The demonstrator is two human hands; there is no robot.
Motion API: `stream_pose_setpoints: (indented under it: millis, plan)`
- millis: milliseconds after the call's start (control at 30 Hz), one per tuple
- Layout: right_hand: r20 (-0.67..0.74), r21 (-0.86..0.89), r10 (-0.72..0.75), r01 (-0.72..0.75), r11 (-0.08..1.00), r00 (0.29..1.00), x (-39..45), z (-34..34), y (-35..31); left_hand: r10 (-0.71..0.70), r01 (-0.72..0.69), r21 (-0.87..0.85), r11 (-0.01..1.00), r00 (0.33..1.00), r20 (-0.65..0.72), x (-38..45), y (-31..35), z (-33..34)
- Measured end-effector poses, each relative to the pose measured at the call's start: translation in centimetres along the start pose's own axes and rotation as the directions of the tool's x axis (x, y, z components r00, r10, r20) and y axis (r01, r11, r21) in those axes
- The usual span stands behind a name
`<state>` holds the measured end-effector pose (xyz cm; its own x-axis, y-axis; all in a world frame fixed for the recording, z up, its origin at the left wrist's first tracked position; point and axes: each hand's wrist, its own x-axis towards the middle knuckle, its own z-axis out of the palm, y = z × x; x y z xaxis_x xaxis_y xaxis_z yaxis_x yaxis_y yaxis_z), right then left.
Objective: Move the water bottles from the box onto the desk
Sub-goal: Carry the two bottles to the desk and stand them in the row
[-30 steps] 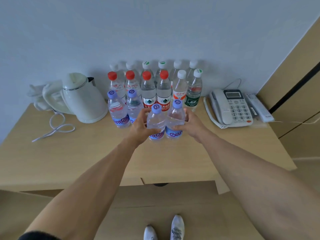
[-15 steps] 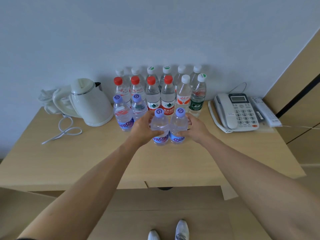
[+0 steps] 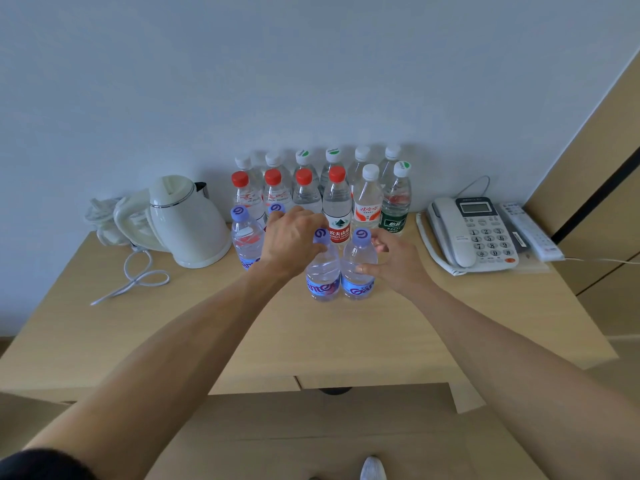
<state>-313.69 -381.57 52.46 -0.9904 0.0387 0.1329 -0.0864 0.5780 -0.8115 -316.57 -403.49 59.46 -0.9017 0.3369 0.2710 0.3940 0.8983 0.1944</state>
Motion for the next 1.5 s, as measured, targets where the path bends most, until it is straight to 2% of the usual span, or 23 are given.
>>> stream_pose_setpoints:
  millis: [200, 400, 600, 833, 1167, 1500]
  plan:
    - [-0.010, 0.009, 0.007, -0.007, 1.000, 1.000, -0.2, 0.1, -0.2, -0.017, 0.015, 0.053, 0.998, 0.999, 0.027, 2.7, -0.9, 0.0]
    - [-0.015, -0.012, 0.000, 0.000, 1.000, 1.000, -0.5, 0.1, -0.5, -0.075, 0.072, 0.033, 0.997, 0.993, 0.094, 5.2, -1.3, -0.3]
    - [-0.052, -0.030, -0.016, 0.014, 0.999, 0.999, -0.8, 0.3, -0.6, -0.082, 0.083, -0.013, 0.996, 0.994, 0.078, 5.7, -1.1, -0.4]
    - [-0.082, -0.077, -0.049, 0.043, 0.996, 0.995, 0.0, 0.6, -1.2, -0.063, 0.062, 0.019, 0.998, 0.995, 0.077, 5.5, -1.3, -0.8]
    - [-0.096, -0.052, 0.038, -0.043, 0.998, 0.995, 4.5, 1.2, -2.4, -0.049, 0.048, 0.077, 0.996, 0.999, 0.006, 5.0, -2.1, -0.5]
    - [-0.128, -0.049, 0.022, -0.028, 0.998, 0.992, 5.6, 2.0, -2.7, -0.054, 0.053, 0.053, 0.997, 0.999, 0.007, 5.6, -2.5, -0.1]
